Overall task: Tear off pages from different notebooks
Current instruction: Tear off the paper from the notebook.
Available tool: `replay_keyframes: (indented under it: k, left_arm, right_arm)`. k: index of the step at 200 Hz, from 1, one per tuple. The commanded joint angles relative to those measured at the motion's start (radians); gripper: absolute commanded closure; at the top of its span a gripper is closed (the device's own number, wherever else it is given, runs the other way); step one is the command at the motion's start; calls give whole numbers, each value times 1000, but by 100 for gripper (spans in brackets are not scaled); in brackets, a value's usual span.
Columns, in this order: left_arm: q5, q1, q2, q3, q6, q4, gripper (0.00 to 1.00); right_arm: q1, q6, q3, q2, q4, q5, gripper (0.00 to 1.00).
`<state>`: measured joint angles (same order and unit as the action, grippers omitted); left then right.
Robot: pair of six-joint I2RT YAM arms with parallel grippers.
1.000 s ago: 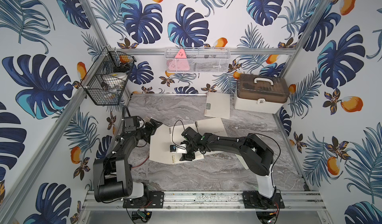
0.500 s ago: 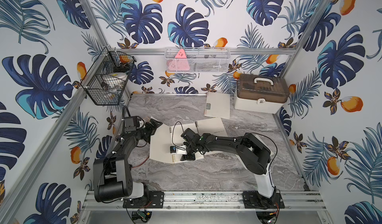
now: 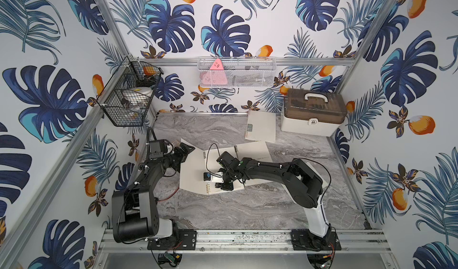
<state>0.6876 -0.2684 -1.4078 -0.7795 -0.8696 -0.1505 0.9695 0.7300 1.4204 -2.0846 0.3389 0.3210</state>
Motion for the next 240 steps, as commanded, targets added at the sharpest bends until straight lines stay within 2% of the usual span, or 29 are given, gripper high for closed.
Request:
replay_keyframes:
  k: [1, 10, 18, 28, 37, 54, 66, 79, 93, 114, 148, 184, 206, 225, 240]
  left_arm:
    - [13, -2, 0, -1, -8, 15, 1]
    - [13, -3, 0, 0, -8, 15, 1]
    - [13, -4, 0, 0, -9, 15, 1]
    - [14, -4, 0, 0, -9, 17, 1]
    - [14, -5, 1, -1, -8, 16, 1]
    - [11, -6, 6, -3, -6, 11, 1]
    - [12, -6, 6, -4, -5, 12, 1]
    - [14, -8, 4, -1, -9, 18, 1]
    - [16, -8, 0, 0, -11, 21, 1]
    - [14, -8, 0, 0, -10, 20, 1]
    - [13, -8, -1, -2, -6, 16, 1]
    - [10, -8, -2, 0, -5, 17, 1]
    - [9, -8, -6, 2, -9, 23, 1]
    - [9, -8, -8, 2, -9, 24, 1]
    - [9, -8, -7, 1, -9, 24, 1]
  right_arm:
    - [0, -7, -8, 19, 15, 2, 88]
    - [-2, -19, -24, 37, -7, 3, 86]
    - [-2, -43, -45, 50, -47, -13, 69]
    - [-2, -95, -82, 111, -119, -44, 58]
    - [-4, -162, -120, 148, -208, -104, 37]
    - [-26, -354, -160, 194, -337, -290, 22]
    - [-61, -484, -141, 198, -336, -365, 14]
    - [-115, -589, -79, 163, -281, -377, 14]
    - [-178, -690, 29, 91, -163, -329, 15]
    - [-240, -767, 147, -33, -69, -272, 17]
    - [-261, -745, 231, -135, -61, -238, 18]
    - [-261, -731, 244, -166, -64, -235, 25]
    - [-261, -736, 265, -191, -30, -313, 21]
    - [-261, -739, 270, -207, -24, -336, 15]
    - [-259, -744, 289, -225, -9, -351, 15]
